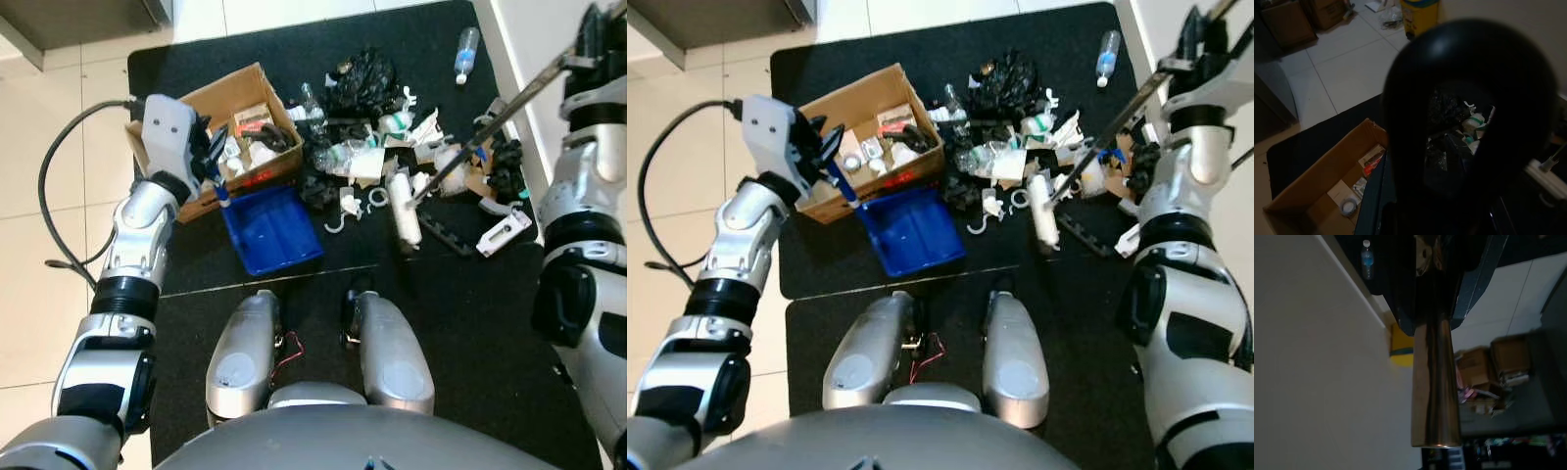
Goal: Sweep floor
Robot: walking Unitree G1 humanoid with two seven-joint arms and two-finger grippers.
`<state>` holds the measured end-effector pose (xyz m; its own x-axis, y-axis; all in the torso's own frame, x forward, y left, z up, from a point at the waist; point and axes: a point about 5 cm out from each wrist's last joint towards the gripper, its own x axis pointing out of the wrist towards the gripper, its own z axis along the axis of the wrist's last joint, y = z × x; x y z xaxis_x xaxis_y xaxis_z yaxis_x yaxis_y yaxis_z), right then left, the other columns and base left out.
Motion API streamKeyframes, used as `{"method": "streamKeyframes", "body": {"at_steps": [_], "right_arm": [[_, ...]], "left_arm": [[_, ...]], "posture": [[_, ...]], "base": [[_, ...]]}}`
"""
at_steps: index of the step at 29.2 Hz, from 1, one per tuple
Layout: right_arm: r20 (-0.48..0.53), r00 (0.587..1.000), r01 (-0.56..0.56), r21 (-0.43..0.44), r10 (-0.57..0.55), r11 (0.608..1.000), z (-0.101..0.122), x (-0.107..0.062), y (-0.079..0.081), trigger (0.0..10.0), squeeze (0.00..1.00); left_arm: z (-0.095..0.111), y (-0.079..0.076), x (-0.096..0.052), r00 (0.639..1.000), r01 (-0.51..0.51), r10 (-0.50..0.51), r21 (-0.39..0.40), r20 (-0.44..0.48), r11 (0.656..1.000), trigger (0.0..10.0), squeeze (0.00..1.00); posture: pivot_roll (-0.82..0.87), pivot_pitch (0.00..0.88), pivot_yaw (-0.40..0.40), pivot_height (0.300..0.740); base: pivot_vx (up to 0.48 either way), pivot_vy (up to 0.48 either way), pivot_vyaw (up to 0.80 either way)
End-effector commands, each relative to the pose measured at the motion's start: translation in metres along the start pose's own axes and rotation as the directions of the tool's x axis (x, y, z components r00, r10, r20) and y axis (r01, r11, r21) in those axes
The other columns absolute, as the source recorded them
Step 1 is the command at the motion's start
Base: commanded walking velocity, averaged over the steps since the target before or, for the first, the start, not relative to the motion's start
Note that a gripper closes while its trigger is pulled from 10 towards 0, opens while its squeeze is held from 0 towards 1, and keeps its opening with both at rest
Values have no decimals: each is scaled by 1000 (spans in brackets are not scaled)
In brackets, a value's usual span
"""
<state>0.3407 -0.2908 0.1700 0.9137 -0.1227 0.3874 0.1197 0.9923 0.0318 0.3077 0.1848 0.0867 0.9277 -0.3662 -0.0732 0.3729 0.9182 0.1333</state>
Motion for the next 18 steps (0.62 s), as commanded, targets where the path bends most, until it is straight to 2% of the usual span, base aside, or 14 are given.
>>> {"method": "streamKeyframes", "body": {"at_steps": [1, 18], "right_arm": [[12, 1000, 4, 8, -4, 1000, 0, -1, 1, 10000, 0], [9, 1000, -3, 2, 3, 1000, 0, 0, 1, 10000, 0]], "left_arm": [[0, 3, -4, 1000, -14, 14, 6, 2, 1000, 10000, 0], [-4, 1, -10, 1000, 13, -13, -15, -15, 1000, 10000, 0]], "posture": [[58, 152, 54, 740], [54, 144, 49, 740]], "base": [[0, 0, 0], [0, 0, 0]]}}
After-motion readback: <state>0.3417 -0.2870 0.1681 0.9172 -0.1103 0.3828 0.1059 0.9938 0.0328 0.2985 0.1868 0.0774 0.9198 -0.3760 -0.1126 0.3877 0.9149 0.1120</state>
